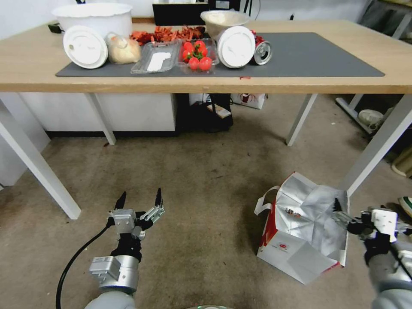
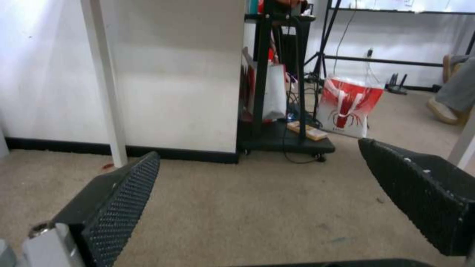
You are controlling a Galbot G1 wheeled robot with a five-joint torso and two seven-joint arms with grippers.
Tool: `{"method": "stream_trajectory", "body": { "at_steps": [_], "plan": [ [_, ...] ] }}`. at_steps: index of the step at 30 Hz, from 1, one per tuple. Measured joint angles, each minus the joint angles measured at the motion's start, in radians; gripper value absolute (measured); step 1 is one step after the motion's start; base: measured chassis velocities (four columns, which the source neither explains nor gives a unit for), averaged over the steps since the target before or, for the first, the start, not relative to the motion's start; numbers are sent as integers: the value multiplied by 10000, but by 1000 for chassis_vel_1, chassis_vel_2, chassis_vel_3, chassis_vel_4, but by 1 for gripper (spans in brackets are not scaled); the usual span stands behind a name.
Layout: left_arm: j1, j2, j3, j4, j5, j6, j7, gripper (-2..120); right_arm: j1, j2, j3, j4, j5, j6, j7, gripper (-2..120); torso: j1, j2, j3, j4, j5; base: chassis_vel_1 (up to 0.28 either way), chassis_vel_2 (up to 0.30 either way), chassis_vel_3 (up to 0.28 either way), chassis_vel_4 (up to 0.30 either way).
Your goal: Pick up the food delivery bag from the floor and place it on the table.
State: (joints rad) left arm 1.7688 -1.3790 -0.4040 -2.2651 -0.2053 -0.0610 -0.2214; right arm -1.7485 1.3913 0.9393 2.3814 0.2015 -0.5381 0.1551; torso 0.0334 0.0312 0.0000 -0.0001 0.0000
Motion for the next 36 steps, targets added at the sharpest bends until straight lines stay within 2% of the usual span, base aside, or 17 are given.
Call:
{"method": "stream_trajectory", "body": {
  "at_steps": [6, 9, 15, 23, 36],
  "plan": [
    [-21, 4, -1, 66, -2, -19, -4, 100, 285, -481, 83, -682, 162, -520, 263, 100, 1, 4, 0, 1, 2, 0, 0, 0, 0],
    [-60, -20, 1, 138, 0, -21, -8, 100, 567, -707, -64, -1692, 133, -598, 412, 100, 1, 7, 0, 1, 2, 0, 0, 0, 0],
    [-137, -62, 10, 246, 4, -19, -10, 100, 819, -681, -457, -2468, -40, -662, 463, 100, 1, 12, 0, 0, 0, 0, 0, 0, 0],
    [-196, -115, 12, 332, 1, -18, -25, 100, 854, -403, -1013, -3026, -710, -76, 351, 100, 3, 14, 0, 0, -1, 0, 0, 0, 0],
    [-134, -130, 23, 254, 9, -103, -46, 100, 556, -221, -1301, -3133, -1307, 144, 196, 100, 3, 19, 0, 0, -1, 0, 0, 0, 0]
  ]
}}
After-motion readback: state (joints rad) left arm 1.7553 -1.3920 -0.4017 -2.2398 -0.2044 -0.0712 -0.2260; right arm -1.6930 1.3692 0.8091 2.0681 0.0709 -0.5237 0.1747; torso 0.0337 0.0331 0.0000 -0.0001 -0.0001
